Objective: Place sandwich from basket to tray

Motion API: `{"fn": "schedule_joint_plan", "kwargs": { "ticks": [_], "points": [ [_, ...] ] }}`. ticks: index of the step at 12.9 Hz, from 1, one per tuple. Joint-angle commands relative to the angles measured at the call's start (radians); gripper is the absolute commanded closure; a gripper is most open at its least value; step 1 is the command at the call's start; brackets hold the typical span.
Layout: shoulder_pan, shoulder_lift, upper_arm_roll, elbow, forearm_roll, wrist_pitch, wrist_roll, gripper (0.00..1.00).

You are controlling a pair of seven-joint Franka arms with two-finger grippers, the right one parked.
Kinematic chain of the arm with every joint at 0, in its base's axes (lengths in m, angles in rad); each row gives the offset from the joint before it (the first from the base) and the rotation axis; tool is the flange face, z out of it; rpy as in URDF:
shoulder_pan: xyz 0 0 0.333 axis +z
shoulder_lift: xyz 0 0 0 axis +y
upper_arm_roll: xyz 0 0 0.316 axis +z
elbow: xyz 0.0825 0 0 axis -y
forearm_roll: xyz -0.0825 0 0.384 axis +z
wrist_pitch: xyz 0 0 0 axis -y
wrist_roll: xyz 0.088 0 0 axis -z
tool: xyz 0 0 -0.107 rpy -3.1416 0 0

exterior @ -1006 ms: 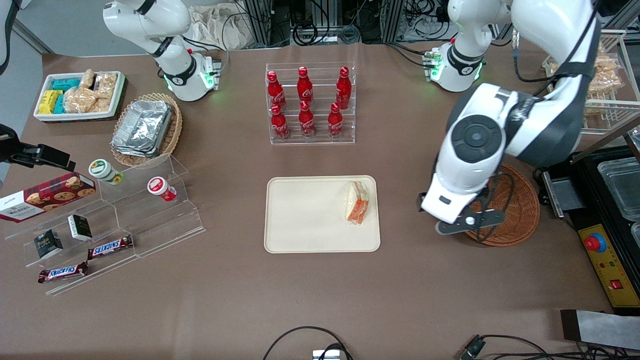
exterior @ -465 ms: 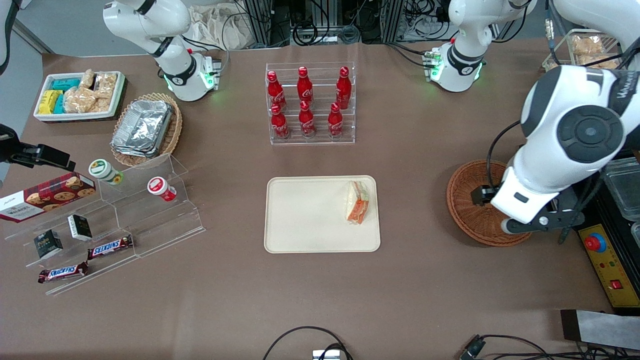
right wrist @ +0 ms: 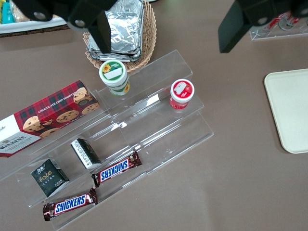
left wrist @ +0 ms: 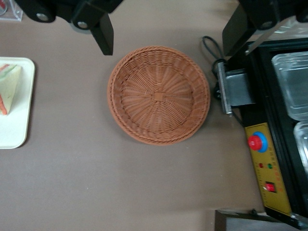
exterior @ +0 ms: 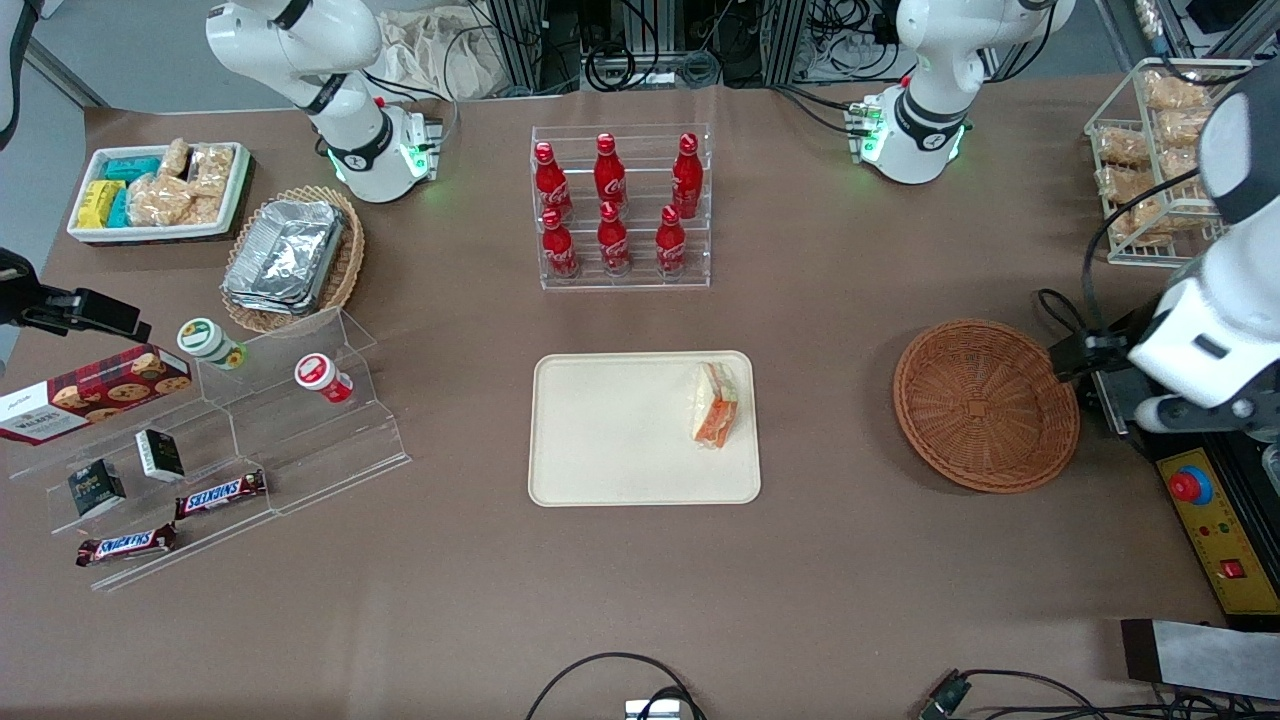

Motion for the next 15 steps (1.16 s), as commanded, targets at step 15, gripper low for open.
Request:
{"fn": "schedule_joint_plan", "kwargs": {
  "ticks": [15],
  "points": [
    [-0.14, -0.267, 0.201, -0.2, -0.096, -0.008, 0.16, 0.0]
  ]
}}
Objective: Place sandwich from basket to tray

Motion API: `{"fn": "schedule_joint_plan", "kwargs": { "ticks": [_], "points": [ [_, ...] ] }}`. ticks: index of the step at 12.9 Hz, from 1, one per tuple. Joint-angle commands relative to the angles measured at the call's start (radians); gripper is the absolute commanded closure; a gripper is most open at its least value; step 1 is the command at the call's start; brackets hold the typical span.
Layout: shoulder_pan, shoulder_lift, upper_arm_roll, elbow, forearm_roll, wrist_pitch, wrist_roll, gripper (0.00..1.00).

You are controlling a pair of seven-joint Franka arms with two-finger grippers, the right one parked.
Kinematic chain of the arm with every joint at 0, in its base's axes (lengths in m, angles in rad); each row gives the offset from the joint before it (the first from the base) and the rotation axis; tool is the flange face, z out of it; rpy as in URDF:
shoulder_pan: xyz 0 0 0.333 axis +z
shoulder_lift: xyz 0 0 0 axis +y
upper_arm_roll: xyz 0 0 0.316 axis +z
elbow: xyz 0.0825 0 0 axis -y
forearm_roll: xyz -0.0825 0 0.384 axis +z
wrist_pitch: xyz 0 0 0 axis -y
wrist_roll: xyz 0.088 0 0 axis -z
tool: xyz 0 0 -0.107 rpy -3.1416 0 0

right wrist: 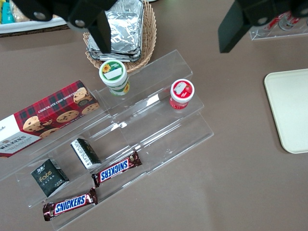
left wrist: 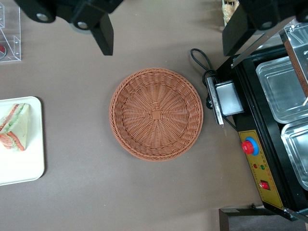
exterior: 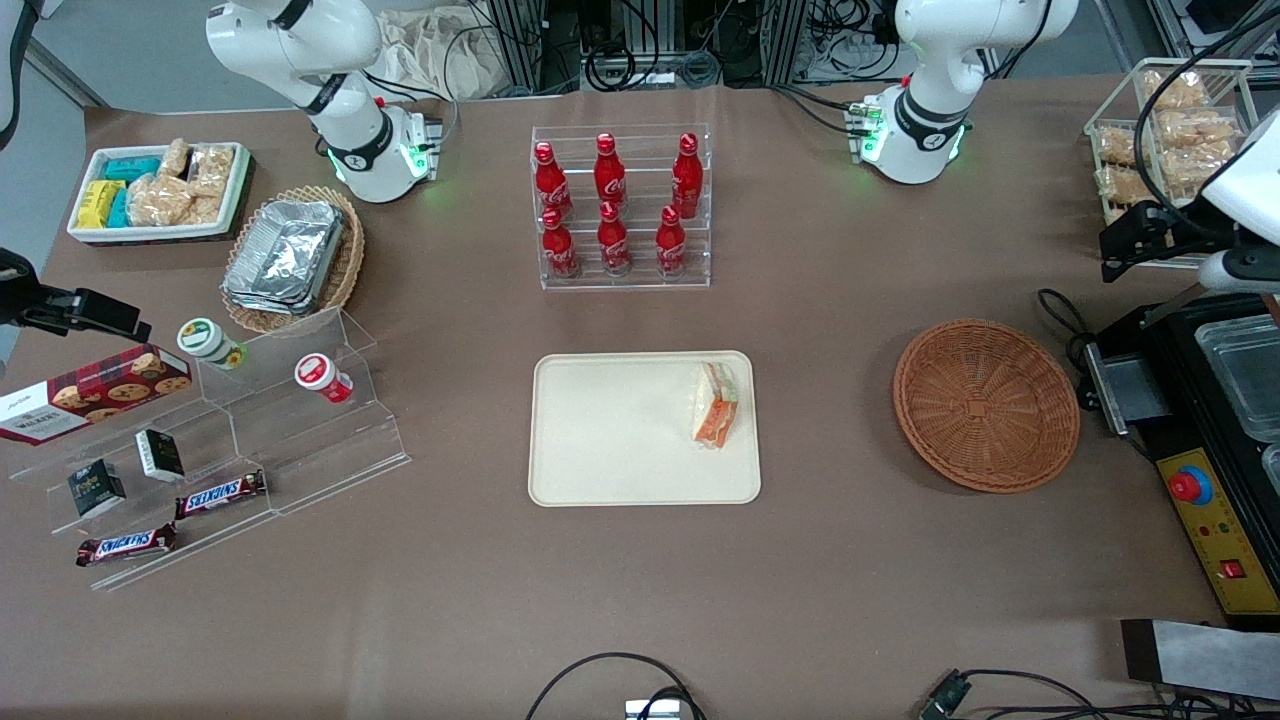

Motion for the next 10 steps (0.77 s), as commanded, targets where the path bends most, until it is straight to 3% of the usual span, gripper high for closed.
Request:
{"fn": "schedule_joint_plan", "kwargs": {
  "ticks": [1, 3, 5, 10],
  "points": [
    [-0.014, -0.02, 0.012, -0.025, -0.015, 0.002, -0.034, 0.0],
    [-0.015, -0.017, 0.009, -0.025, -0.018, 0.002, -0.06, 0.0],
    [-0.012, -0.015, 0.011, -0.025, -0.07, 0.002, -0.117, 0.0],
    [-0.006, -0.014, 0.014, -0.025, -0.077, 0.001, -0.149, 0.0]
  ]
}}
